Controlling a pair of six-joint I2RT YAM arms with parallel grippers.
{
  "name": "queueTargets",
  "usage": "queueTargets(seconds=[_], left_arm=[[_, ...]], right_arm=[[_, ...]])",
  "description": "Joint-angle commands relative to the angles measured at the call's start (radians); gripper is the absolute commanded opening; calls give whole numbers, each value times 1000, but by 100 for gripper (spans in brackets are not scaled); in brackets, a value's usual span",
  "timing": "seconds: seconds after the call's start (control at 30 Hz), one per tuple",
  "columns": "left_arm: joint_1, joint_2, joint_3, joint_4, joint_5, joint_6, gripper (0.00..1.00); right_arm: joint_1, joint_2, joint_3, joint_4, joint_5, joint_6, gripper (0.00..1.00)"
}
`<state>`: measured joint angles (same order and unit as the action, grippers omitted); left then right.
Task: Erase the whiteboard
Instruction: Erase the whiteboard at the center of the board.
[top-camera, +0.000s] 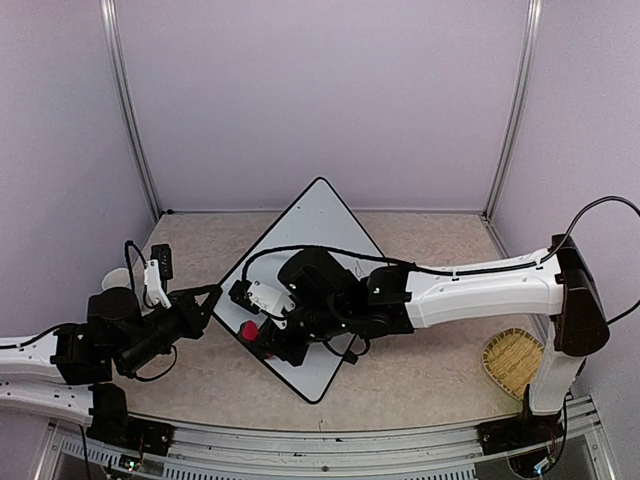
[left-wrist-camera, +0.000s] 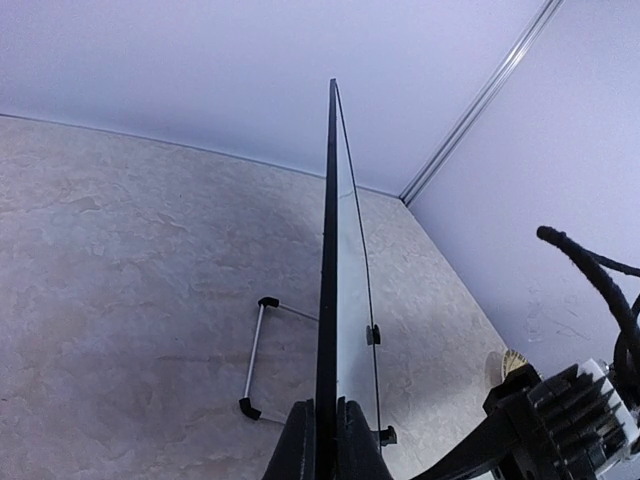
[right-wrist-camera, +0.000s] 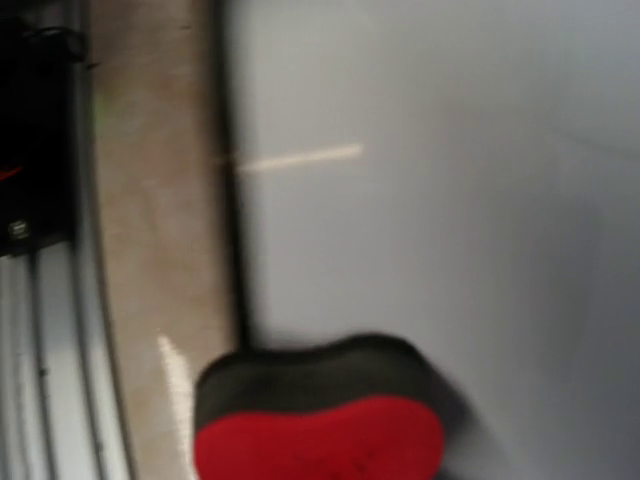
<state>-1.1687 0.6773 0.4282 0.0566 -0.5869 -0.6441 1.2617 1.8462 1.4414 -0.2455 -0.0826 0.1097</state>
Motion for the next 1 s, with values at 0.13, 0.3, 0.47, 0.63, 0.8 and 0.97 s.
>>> queueTargets(seconds=[0.13, 0.3, 0.47, 0.63, 0.8, 0.97], left_arm=[[-29, 16, -12, -63, 179, 63, 0], [-29, 6, -17, -66, 179, 61, 0], [-29, 5, -19, -66, 180, 60, 0], [-29, 10, -17, -64, 183, 59, 0], [-29, 5, -16, -69, 183, 56, 0], [-29, -5, -20, -79, 179, 52, 0]], right_arm=[[-17, 19, 5, -35, 9, 1, 21], [-100, -17, -50, -15, 31, 15, 21], [-204, -42, -87, 3, 39, 24, 21], [-311, -31, -88, 20, 21, 16, 21], [-410, 12, -52, 19, 20, 20, 20], [-460, 31, -26, 1, 86, 31, 20]])
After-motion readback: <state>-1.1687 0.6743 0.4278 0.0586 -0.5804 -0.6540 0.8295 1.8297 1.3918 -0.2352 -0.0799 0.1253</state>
